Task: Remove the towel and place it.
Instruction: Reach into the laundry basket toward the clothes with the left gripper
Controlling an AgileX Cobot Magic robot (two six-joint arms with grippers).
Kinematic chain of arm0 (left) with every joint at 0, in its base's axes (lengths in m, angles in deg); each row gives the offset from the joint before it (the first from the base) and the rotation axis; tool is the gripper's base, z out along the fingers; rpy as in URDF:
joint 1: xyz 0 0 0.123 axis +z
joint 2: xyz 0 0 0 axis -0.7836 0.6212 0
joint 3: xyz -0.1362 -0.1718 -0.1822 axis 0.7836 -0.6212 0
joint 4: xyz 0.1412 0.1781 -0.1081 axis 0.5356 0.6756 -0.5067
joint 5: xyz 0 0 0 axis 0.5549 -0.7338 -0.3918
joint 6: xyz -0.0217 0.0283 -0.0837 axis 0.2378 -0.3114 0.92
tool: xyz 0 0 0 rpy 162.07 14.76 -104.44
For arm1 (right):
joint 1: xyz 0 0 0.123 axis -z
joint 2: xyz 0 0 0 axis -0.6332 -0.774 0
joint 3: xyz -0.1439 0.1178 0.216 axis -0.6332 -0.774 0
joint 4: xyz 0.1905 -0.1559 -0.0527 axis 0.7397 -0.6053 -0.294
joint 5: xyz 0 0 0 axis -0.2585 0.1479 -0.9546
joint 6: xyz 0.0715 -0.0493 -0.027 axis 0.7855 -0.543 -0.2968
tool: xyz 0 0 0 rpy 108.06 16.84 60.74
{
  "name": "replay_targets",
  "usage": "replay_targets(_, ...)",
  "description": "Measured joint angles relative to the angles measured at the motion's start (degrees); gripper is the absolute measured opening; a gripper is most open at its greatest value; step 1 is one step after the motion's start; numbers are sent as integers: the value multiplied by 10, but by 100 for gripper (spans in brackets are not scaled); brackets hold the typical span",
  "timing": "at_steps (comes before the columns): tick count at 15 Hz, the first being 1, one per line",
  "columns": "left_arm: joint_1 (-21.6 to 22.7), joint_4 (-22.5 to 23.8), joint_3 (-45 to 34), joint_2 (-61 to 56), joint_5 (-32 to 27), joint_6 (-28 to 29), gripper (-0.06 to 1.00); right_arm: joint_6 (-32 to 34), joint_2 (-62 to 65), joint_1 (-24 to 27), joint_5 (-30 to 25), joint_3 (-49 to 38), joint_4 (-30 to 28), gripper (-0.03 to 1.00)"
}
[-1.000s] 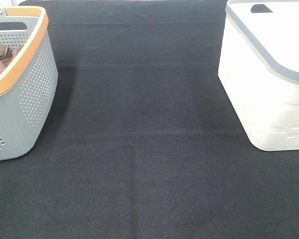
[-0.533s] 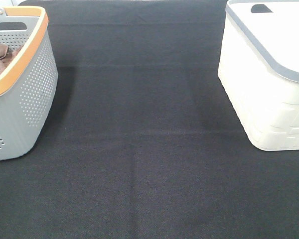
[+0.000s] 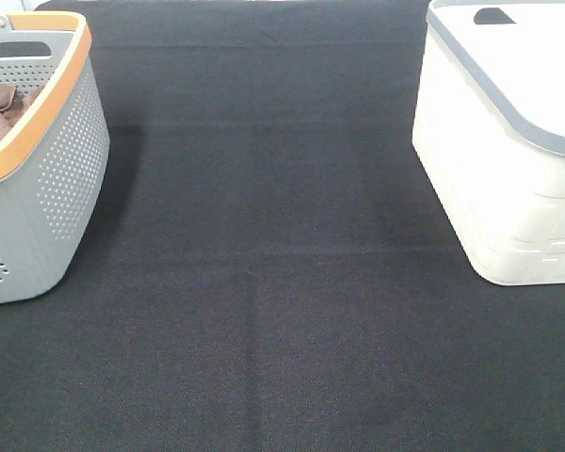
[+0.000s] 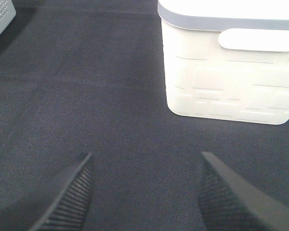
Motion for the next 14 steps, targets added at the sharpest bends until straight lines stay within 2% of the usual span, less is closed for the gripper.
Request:
replay_targets(6,0,9,2,0,4,0,58,0,0,0,0,0,0,59)
replay_targets(7,0,23,7,0,26,1,58,0,0,0,0,0,0,59)
replay_targets(8,0,44,11,0,73,6,58,0,0,0,0,0,0,59)
replay_targets(11,0,74,13,25,170,58,58,0,0,0,0,0,0,59)
replay_targets(13,0,93,13,86,237,89,58,0,0,0,0,0,0,59)
replay_targets(14,0,96,21,152,263,113,58,0,0,0,0,0,0,59)
